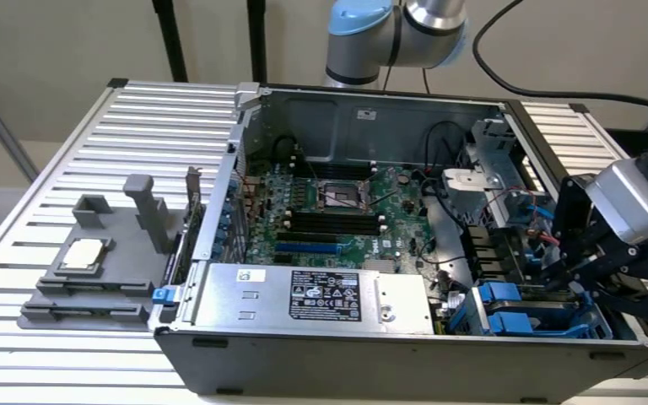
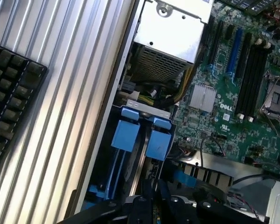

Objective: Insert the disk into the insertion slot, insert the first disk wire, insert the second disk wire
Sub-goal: 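Insert the first disk wire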

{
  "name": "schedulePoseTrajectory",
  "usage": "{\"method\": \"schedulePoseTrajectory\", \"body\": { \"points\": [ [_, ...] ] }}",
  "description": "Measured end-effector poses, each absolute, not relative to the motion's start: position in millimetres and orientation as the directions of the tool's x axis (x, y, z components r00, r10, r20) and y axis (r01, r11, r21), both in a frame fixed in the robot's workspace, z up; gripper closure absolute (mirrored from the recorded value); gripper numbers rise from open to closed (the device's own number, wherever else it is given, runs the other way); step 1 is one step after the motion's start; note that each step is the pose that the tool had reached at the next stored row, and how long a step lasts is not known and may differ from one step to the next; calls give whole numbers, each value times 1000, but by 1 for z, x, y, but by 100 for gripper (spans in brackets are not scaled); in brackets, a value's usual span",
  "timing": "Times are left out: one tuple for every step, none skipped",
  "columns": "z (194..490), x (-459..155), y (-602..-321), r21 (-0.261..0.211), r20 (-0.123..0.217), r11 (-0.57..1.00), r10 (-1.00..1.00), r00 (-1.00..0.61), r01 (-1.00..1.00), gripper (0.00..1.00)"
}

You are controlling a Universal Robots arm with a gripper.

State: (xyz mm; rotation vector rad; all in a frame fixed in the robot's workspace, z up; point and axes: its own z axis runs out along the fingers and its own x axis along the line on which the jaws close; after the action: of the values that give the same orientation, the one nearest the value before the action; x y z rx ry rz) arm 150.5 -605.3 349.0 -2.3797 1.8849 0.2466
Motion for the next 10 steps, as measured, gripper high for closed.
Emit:
{"method": "schedulePoseTrajectory", "body": {
  "points": [
    [349,151,-605,25,-185,-215,-961,207,-976,83],
    [349,151,-605,25,-186,-200,-964,192,-980,83],
    [349,151,-605,25,-185,-187,-966,179,-982,83],
    [349,151,-605,25,-185,-177,-968,170,-984,83],
    [348,151,-605,26,-184,-170,-969,163,-985,83],
    [348,151,-605,26,-181,-164,-971,157,-986,83],
    [347,151,-605,26,-179,-159,-972,152,-987,83],
    [347,151,-605,27,-176,-153,-973,146,-988,83],
    [347,151,-605,27,-173,-148,-975,141,-989,83],
    [346,151,-605,28,-170,-143,-976,136,-989,83]
  ]
}}
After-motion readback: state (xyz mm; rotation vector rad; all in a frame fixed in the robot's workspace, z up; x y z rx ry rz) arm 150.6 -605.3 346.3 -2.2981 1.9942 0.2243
